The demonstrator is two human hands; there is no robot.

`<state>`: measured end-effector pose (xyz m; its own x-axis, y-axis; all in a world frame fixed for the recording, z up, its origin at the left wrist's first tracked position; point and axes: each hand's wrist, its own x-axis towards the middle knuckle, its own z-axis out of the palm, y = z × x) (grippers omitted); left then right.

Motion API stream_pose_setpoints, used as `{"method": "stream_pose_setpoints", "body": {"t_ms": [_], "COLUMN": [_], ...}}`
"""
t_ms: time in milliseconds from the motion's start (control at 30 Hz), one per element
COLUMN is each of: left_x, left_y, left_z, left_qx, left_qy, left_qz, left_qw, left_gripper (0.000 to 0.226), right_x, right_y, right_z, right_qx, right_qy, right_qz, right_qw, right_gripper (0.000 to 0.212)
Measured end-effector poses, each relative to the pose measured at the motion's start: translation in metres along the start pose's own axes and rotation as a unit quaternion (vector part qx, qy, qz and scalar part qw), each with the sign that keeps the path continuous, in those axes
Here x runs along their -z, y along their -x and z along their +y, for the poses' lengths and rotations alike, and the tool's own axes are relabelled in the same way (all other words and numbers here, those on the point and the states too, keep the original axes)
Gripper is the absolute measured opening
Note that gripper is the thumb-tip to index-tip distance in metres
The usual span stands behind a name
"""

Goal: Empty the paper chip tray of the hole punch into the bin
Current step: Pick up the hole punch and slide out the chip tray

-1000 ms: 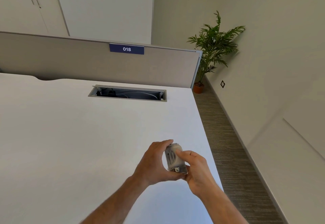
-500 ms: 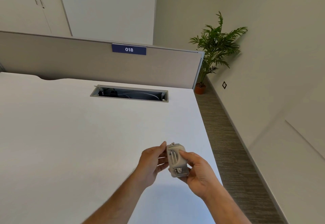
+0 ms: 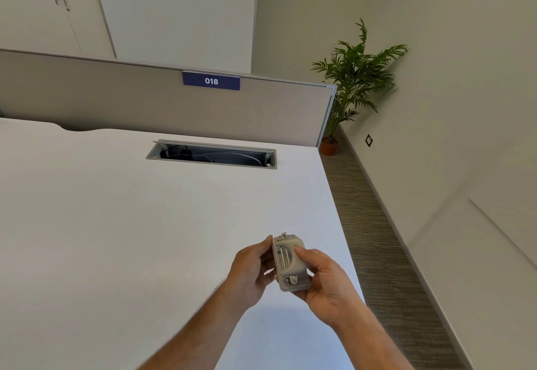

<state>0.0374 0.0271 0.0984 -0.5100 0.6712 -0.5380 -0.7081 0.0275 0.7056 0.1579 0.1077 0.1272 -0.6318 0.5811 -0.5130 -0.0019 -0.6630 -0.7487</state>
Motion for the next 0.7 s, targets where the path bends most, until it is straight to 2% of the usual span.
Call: {"method": "stream_pose_setpoints", "body": {"t_ms": [233, 333, 700], "left_x": [-0.003, -0.002, -0.014], "left_y": [0.004, 0.009, 0.017], "left_z": [-0.005, -0.016, -0.034], "left_qx": [-0.027, -0.039, -0.047], "left_qy": [-0.030, -0.009, -0.025], "left_qz": [0.010, 0.022, -0.031], "left_qw": [0.999, 0.999, 0.998], "left_gripper": [0.036, 0.028, 0.018], "right_x": [-0.003, -0.003, -0.003], "right_y": [-0.001, -0.005, -0.008], "right_z": [-0.009, -0.017, -0.032], "right_qx": [-0.005, 0.001, -0.002], "right_qy": [-0.030, -0.052, -0.084], "right_qz": [0.028, 0.050, 0.094], "right_qw": [0.999, 0.997, 0.992], "right_gripper": [0.019, 0.026, 0.038]}}
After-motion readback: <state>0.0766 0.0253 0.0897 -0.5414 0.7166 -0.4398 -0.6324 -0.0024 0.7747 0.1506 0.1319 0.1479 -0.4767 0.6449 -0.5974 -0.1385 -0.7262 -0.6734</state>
